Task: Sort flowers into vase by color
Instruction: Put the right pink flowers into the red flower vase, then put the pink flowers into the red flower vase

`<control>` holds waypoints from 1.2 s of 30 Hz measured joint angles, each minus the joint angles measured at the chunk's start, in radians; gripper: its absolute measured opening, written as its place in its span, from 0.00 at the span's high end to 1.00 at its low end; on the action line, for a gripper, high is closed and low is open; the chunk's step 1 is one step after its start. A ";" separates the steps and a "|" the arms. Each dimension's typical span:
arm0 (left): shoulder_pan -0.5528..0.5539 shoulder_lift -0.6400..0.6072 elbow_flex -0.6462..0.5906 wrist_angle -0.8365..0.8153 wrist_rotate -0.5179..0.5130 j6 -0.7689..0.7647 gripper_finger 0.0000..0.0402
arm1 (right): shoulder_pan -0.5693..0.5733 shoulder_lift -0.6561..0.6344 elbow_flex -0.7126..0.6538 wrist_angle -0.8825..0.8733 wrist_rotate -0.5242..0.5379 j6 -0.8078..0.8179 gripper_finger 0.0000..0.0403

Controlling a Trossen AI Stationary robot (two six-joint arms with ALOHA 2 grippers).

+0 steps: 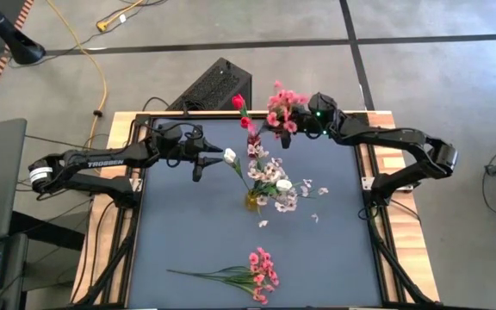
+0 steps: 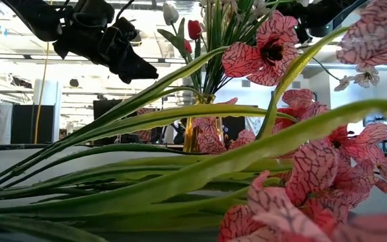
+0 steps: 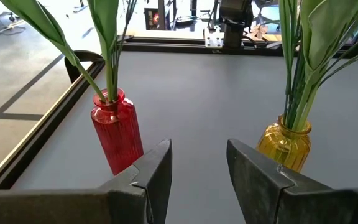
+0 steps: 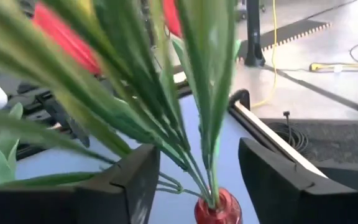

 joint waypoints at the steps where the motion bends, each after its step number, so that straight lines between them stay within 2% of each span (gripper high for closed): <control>1: 0.000 0.000 0.000 0.000 0.000 0.000 0.64 | 0.000 0.000 0.002 -0.009 0.000 0.001 0.39; 11: 0.000 0.000 0.000 0.000 0.000 0.005 0.64 | 0.027 0.033 0.149 -0.223 -0.001 -0.060 0.35; 21: -0.001 0.000 0.000 -0.026 0.021 0.007 0.64 | 0.020 0.181 0.396 -0.617 0.000 -0.144 0.35; 28: -0.001 0.000 0.000 -0.037 0.021 0.018 0.64 | 0.020 0.212 0.509 -0.856 -0.001 -0.162 0.35; 36: -0.001 0.000 0.000 -0.037 0.026 0.019 0.64 | 0.010 0.196 0.554 -0.923 0.012 -0.210 0.35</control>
